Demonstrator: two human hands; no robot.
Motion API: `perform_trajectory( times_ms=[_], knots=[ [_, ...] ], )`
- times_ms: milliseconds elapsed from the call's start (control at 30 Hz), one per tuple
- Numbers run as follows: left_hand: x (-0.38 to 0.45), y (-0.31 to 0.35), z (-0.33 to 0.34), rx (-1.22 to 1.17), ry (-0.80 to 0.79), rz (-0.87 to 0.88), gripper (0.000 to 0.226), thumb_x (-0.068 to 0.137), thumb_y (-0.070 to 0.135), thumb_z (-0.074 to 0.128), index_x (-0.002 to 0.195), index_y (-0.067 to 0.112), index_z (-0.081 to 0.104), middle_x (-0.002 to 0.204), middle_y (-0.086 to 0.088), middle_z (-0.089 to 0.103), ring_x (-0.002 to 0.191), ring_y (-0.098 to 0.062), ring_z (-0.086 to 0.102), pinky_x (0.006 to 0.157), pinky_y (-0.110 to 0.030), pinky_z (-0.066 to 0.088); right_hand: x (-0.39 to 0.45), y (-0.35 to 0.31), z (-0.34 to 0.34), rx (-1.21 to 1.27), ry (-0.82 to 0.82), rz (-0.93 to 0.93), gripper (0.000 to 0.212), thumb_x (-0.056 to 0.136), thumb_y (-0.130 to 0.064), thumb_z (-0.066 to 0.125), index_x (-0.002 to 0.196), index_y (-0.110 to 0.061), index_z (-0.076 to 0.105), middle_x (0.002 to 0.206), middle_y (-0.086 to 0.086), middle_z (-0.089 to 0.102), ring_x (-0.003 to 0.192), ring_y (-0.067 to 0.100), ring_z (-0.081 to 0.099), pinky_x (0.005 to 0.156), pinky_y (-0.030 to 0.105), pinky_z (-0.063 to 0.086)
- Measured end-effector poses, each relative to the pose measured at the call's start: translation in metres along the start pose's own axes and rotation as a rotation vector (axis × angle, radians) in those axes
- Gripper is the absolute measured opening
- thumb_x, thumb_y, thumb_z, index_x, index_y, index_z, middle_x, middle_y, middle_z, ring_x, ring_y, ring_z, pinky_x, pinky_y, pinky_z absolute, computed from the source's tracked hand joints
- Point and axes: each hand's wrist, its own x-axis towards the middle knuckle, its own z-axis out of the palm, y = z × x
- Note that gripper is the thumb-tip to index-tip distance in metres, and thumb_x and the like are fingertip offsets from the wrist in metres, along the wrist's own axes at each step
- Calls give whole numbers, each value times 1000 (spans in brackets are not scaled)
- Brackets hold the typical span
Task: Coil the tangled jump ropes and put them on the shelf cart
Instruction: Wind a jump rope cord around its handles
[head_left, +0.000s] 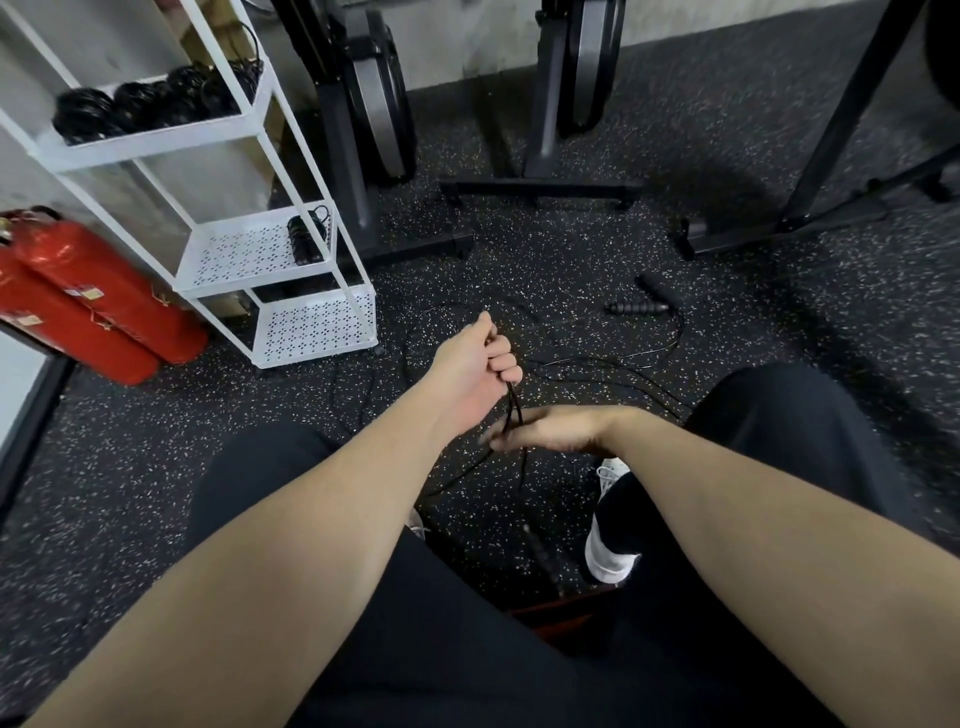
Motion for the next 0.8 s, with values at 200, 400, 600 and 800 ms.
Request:
perform_trajectory(
  times_ms=[200, 400, 600, 800],
  knots=[
    [7, -2, -8, 163, 62, 81, 50, 109, 53, 33, 109, 10, 60, 96, -8, 76, 87, -24, 70, 84, -38, 53, 3, -11, 2, 374, 145, -135, 53, 111, -45, 27, 69, -19, 46, 93, 4, 79, 112, 33, 68, 110, 42, 41],
    [15, -39, -34, 688, -116, 14, 97, 83, 94, 18, 110, 16, 69, 73, 3, 69, 72, -20, 63, 74, -32, 48, -12, -25, -21, 1162, 268, -377, 56, 109, -40, 34, 56, -22, 38, 51, -4, 31, 56, 19, 42, 73, 37, 48],
    [-5, -52, -23, 1094, -245, 56, 55, 102, 68, 32, 87, 21, 57, 72, 6, 60, 76, -15, 58, 88, -37, 48, -21, -19, -38, 1666, 438, -399, 50, 107, -47, 40, 64, -21, 45, 60, -5, 41, 58, 14, 45, 70, 33, 51],
    [-5, -37, -2, 556, -164, 0, 34, 110, 42, 37, 97, 16, 54, 60, 8, 30, 53, -10, 27, 61, -28, 34, -9, 2, -32, 1209, 353, -229, 63, 103, -52, 18, 136, -12, 55, 127, 13, 68, 118, 29, 58, 104, 52, 42]
  ],
)
